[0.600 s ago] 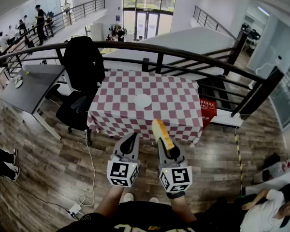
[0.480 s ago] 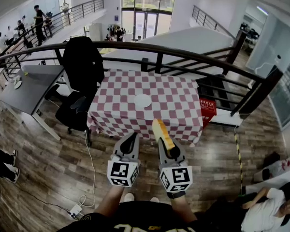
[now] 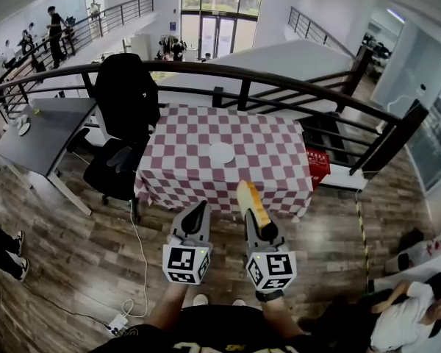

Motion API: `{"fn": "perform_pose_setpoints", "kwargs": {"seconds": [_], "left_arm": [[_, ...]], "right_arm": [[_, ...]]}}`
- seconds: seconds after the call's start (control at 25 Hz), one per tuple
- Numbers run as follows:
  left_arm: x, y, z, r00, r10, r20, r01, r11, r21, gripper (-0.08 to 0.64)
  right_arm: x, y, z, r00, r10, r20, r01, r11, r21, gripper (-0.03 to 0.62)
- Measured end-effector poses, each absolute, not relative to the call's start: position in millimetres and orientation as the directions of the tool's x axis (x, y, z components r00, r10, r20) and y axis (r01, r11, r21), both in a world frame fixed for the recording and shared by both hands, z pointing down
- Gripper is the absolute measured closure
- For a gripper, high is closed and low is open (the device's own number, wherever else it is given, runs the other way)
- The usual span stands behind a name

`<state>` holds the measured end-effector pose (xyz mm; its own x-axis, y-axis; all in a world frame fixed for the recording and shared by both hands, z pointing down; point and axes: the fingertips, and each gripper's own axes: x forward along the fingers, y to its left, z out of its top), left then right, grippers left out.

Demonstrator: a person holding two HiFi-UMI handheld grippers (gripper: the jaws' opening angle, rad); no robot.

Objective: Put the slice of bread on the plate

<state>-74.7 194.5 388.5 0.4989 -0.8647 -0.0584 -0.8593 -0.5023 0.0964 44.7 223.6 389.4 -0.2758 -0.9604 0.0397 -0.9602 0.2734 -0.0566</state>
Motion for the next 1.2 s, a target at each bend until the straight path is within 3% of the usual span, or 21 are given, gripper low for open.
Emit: {"fn": "perform_pose_setpoints", "kwargs": {"seconds": [0.16, 0.6, 1.2], "left_arm": [[-110, 192, 402, 0.516, -0.855, -0.059, -0.844, -0.519, 0.135, 0.541], [-116, 162, 428, 0.524, -0.851, -0.025, -0.838, -0.521, 0.164, 0.541], [-55, -46, 386, 0.435, -0.898, -0.064, -0.893, -0.44, 0.099, 0.541]], "right_arm": [[13, 227, 403, -0.27, -0.962, 0.043, -0.961, 0.267, -0.072, 0.494], [6, 197, 431, -0.244, -0.966, 0.087, -0.967, 0.236, -0.097, 0.494], [58, -25, 380, -0.362, -0.932, -0.032, -0.928, 0.363, -0.081, 0.494]]}}
